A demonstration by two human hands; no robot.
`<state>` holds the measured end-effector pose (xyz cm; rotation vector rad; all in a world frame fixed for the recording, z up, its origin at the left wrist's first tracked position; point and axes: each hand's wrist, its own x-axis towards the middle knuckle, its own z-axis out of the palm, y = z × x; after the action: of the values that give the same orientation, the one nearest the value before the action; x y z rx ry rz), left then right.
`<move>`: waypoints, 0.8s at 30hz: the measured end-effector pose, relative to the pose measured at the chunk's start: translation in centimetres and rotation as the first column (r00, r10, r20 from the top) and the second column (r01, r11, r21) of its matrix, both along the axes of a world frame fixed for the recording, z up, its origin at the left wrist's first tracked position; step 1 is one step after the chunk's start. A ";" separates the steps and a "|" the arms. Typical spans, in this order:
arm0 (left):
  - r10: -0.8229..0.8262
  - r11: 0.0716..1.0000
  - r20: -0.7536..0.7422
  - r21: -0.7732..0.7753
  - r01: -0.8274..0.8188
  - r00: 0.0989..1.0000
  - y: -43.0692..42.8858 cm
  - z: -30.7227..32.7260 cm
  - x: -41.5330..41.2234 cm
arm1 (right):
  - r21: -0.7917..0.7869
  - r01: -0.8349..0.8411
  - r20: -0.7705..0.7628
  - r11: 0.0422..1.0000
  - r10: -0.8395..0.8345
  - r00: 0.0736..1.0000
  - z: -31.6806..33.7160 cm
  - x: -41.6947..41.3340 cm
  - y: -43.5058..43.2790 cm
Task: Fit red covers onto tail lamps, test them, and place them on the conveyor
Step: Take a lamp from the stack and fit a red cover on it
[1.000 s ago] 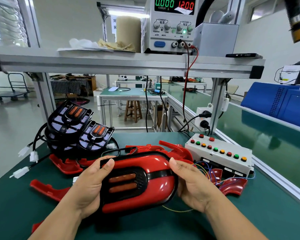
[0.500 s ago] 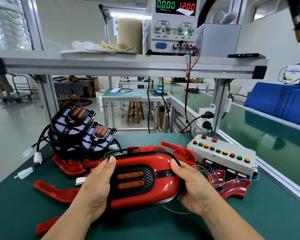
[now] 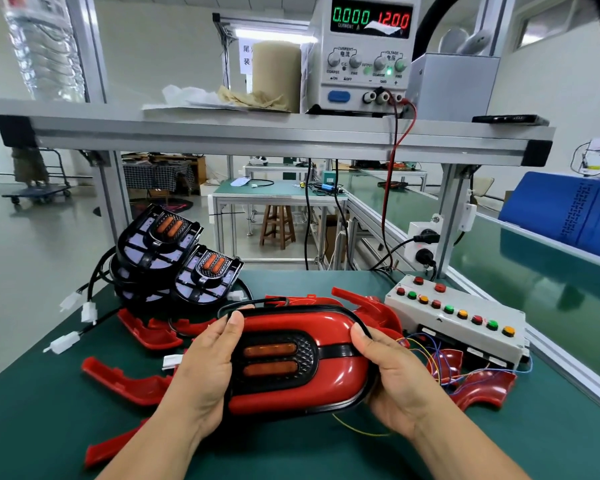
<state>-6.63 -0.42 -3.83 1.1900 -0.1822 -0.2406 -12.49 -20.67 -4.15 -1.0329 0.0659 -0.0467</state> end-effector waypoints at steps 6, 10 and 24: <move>-0.005 1.000 -0.079 0.031 0.007 0.997 2.2 1.1 0.4 | -0.102 -0.081 0.053 0.991 0.087 0.995 1.6 -0.7 -0.8; 0.061 0.998 -0.128 0.013 -0.060 0.990 5.0 1.9 1.2 | -0.143 0.259 0.056 0.955 -0.254 0.966 2.5 -0.4 -3.0; 0.101 0.995 -0.155 0.009 -0.101 0.983 5.4 1.4 1.9 | -0.984 0.136 0.139 -0.113 -0.012 0.990 -1.4 0.4 -1.5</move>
<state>-4.77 4.96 -2.40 1.1728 0.0142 -0.2430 -12.07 -22.19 -5.51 -2.7010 -0.0124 -0.2984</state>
